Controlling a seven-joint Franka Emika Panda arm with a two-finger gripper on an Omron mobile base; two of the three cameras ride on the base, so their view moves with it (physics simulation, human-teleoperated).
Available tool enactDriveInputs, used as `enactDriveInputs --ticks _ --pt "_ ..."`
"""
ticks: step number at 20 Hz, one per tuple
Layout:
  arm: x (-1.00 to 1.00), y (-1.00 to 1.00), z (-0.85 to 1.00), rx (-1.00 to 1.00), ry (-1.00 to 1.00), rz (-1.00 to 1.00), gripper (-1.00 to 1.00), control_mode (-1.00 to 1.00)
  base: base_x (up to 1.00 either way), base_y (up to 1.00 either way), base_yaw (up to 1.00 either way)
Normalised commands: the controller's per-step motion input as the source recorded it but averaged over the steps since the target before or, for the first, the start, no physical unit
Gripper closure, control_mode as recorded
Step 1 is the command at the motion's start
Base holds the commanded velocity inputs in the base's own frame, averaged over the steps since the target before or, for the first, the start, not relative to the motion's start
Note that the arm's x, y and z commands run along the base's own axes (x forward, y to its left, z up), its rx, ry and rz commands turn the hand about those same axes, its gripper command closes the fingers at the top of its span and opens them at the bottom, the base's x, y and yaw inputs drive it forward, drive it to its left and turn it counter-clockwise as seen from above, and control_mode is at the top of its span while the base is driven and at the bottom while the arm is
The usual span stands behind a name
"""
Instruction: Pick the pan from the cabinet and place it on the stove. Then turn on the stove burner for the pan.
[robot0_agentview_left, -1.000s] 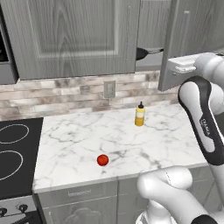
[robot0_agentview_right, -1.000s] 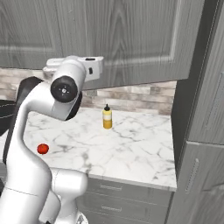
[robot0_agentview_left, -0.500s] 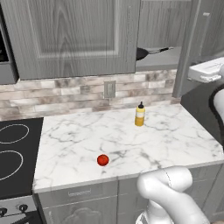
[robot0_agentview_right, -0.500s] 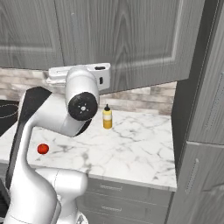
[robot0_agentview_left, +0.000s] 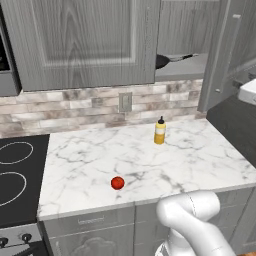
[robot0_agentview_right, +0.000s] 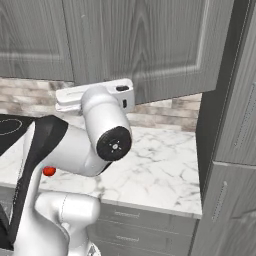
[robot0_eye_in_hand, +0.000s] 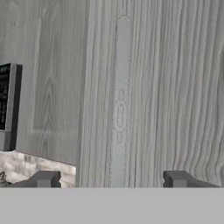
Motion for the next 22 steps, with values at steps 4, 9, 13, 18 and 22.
enactDriveInputs --ticks 4,9,13,18,22 --pt "-0.81 0.00 0.08 -0.02 -0.13 0.05 -1.00 -1.00 0.00 0.00 0.00" --pt "-0.91 0.22 0.18 -0.09 -0.14 0.00 -1.00 -1.00 0.00 0.00 0.00" --pt "-0.65 0.52 0.22 -0.17 -0.11 0.00 -1.00 -1.00 0.00 0.00 0.00" --pt "-0.22 0.55 0.31 -0.18 -0.02 0.00 -1.00 -1.00 0.00 0.00 0.00" --pt "-0.01 0.61 0.24 -0.19 0.00 -0.03 -1.00 -1.00 0.00 0.00 0.00"
